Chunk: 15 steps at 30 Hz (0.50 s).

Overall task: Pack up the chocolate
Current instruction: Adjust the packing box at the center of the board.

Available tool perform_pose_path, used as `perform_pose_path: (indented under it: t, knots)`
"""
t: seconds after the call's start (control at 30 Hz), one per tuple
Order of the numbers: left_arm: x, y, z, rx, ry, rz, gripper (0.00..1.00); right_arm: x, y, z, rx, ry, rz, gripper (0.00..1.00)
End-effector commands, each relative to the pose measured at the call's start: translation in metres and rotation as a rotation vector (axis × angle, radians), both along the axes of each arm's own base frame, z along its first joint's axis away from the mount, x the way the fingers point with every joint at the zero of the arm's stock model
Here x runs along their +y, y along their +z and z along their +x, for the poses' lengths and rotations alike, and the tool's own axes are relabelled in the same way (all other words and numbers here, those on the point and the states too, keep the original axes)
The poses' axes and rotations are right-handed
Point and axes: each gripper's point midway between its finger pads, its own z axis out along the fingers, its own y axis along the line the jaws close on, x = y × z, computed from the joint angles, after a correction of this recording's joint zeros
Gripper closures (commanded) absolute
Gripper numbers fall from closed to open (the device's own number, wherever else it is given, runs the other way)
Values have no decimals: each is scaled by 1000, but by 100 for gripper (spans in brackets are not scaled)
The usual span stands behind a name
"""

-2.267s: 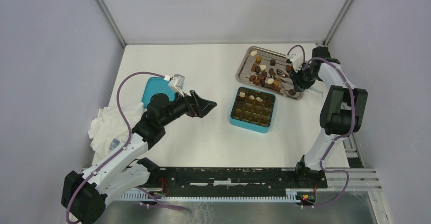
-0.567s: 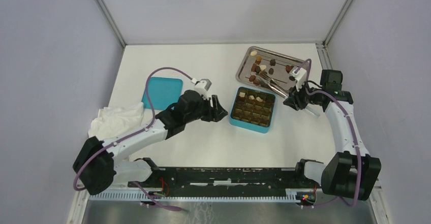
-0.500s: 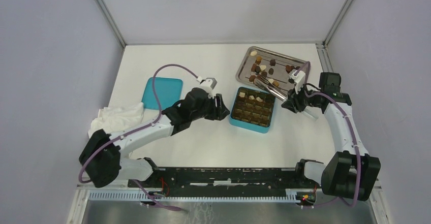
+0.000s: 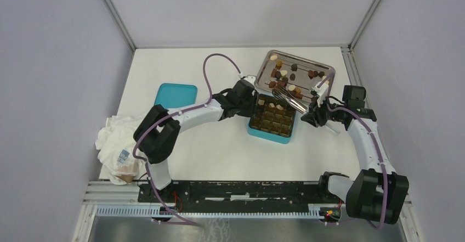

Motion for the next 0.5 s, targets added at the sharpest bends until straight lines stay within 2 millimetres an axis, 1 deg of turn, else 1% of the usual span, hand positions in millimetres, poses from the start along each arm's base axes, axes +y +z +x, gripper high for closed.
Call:
perform_pose_path:
  t: [0.0,0.07,0.2,0.27,0.47]
  knots:
    - [-6,0,11,-31,-29,72,51,1,10,8,-61,1,11,100]
    - [-7,-3,14,-29,-26,91,54,1,9,8,-56,0,12,100]
    - [-5,-11,15,-21,-25,116,55,2,7,7,-51,3,14,100]
    - [-5,-14,13,-13,-33,119,55,2,6,7,-49,3,15,100]
    - [-5,-15,4,-6,-58,123,56,2,4,6,-42,5,15,100]
